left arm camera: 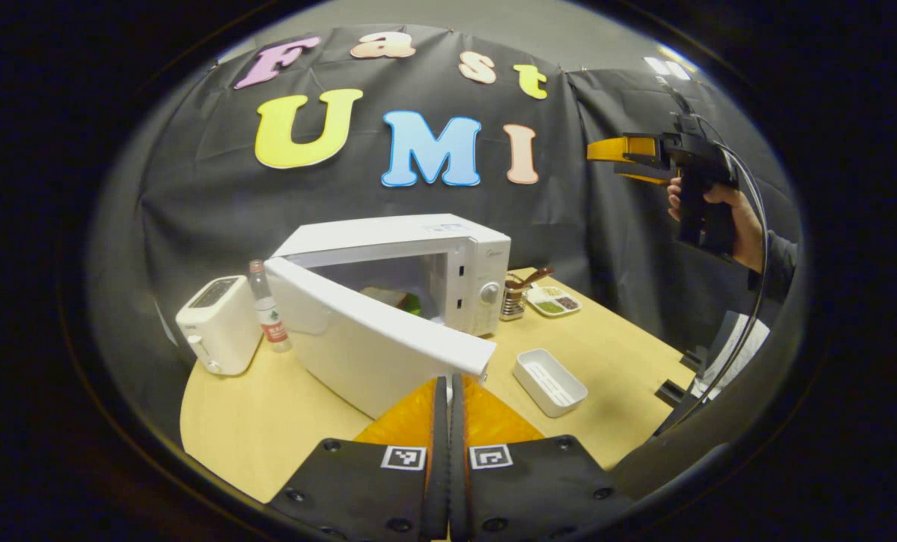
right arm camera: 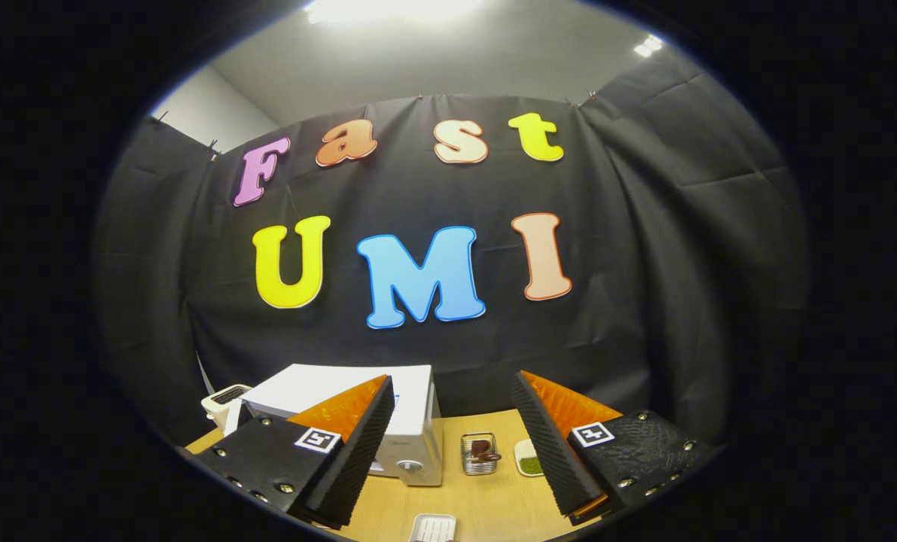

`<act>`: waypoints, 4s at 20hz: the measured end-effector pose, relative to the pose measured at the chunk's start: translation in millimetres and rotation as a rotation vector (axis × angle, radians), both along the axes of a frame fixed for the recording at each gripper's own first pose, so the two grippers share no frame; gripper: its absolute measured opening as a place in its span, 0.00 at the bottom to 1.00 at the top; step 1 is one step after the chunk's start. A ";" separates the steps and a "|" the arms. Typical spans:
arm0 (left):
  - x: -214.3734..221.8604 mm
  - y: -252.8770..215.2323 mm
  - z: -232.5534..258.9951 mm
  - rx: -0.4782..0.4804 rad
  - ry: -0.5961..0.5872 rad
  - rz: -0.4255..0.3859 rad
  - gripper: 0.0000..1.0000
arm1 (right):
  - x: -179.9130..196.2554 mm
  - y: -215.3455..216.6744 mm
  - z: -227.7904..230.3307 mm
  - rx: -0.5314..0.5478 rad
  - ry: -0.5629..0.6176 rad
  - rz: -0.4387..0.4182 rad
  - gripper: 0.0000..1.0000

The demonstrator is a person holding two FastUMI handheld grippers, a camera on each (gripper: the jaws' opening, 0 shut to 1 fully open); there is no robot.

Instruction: Open the microwave oven with the left hand, put the food in, and close the microwave oven.

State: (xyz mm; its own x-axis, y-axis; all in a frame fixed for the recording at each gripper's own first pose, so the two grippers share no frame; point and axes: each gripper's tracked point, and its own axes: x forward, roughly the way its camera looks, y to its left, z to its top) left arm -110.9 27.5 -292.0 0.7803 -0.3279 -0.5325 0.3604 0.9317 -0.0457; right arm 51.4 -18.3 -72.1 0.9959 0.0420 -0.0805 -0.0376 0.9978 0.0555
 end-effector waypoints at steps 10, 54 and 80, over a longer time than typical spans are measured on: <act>66.6 -49.3 -10.5 -0.080 -0.016 -0.027 0.07 | -3.8 -34.3 -2.5 -0.020 -0.010 -0.081 0.96; 213.2 -106.2 -30.1 -0.202 0.040 0.162 0.07 | -31.8 -83.7 13.7 -0.067 -0.072 -0.182 0.96; 260.4 -109.7 -44.5 -0.166 0.069 0.218 0.07 | -15.7 -94.5 9.8 -0.071 -0.059 -0.200 0.96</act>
